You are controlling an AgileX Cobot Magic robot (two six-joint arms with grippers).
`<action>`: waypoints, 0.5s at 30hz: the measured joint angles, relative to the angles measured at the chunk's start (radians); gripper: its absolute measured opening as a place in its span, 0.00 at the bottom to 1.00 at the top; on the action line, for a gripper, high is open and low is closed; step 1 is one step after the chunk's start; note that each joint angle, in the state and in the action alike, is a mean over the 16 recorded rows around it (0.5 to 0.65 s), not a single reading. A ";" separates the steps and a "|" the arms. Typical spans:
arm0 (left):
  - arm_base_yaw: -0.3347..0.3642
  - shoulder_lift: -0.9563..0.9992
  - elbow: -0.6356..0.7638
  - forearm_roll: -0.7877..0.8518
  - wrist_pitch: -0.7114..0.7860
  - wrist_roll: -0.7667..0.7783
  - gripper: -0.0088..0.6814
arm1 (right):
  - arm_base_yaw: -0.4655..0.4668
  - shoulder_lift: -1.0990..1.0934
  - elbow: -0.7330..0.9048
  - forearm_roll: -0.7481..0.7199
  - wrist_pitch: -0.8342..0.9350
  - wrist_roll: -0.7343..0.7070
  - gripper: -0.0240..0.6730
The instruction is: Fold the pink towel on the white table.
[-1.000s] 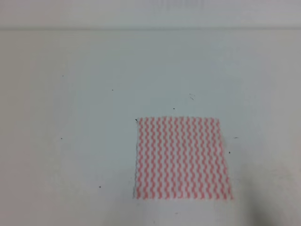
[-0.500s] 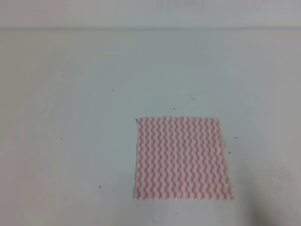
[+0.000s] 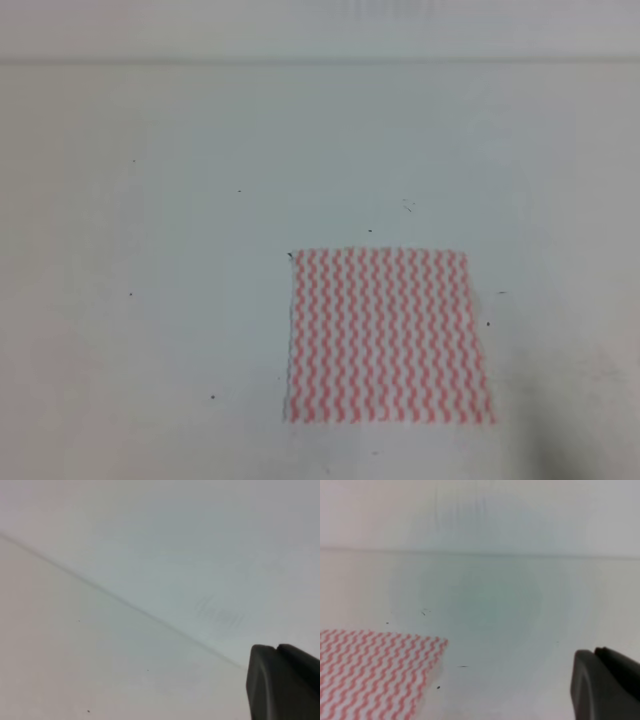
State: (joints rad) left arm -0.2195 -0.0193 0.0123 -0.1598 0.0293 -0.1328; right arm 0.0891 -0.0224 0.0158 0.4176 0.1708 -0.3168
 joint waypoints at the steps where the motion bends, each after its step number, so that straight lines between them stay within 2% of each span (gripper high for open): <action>1: 0.000 -0.002 0.002 -0.007 -0.011 -0.019 0.01 | 0.000 0.002 -0.002 0.014 -0.004 0.000 0.01; 7: 0.000 0.002 0.003 -0.036 -0.063 -0.111 0.01 | 0.000 0.002 -0.003 0.200 -0.044 0.000 0.01; 15: 0.000 0.002 0.006 -0.040 -0.076 -0.129 0.01 | 0.000 0.000 -0.002 0.515 -0.101 -0.013 0.01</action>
State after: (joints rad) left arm -0.2195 -0.0173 0.0181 -0.2001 -0.0469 -0.2614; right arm 0.0891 -0.0224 0.0143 0.9327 0.0694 -0.3298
